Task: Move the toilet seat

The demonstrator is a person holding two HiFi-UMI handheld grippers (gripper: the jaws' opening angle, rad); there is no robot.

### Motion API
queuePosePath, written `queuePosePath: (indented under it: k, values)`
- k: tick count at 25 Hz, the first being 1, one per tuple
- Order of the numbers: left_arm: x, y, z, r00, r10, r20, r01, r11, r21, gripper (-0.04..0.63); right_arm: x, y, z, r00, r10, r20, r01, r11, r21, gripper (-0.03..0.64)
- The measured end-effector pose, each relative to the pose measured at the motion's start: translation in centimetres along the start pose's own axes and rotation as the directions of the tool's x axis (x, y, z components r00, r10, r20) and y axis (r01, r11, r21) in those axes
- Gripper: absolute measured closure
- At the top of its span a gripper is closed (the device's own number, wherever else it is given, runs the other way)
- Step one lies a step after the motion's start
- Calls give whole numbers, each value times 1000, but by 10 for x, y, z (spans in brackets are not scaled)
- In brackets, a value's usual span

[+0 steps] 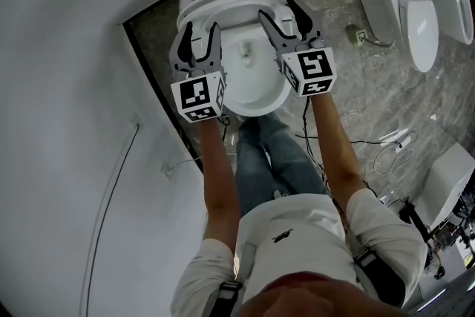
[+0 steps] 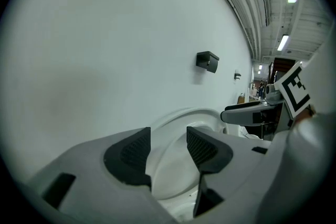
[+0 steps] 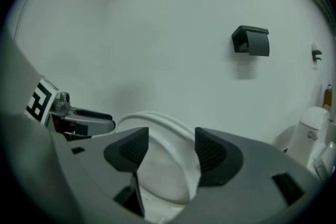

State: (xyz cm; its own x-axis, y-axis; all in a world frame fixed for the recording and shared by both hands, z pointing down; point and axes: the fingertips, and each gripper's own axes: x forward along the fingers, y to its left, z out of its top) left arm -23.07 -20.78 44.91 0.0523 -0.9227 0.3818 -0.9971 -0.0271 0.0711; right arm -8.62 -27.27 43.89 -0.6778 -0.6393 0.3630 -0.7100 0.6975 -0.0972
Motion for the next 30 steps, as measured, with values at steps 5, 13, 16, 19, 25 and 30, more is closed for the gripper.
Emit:
queuePosePath:
  k: [5,13,16,19,25,30]
  values:
    - [-14,-11,2,999,-34,15,34,999,4,381,-19,14,-5,999,44,8,-44,999,14,324]
    - [-56,-32,17,992,-89,90,84,995,54,528,-63,36,9,996,52,75,-51,999,-11,533]
    - [-74,-41,25,987,-117,114,109,991,74,545,-84,48,17,993,65,103,-62,998,-23,564]
    - [-94,-51,32,980,-142,138,131,987,88,551,-105,61,23,989,79,126,-74,996,-44,569]
    - [-130,-72,35,972,-179,151,165,981,106,554,-142,86,21,987,90,130,-83,995,-53,580]
    - [-157,-86,37,967,-199,159,183,977,109,554,-172,102,27,986,83,146,-77,996,-45,580]
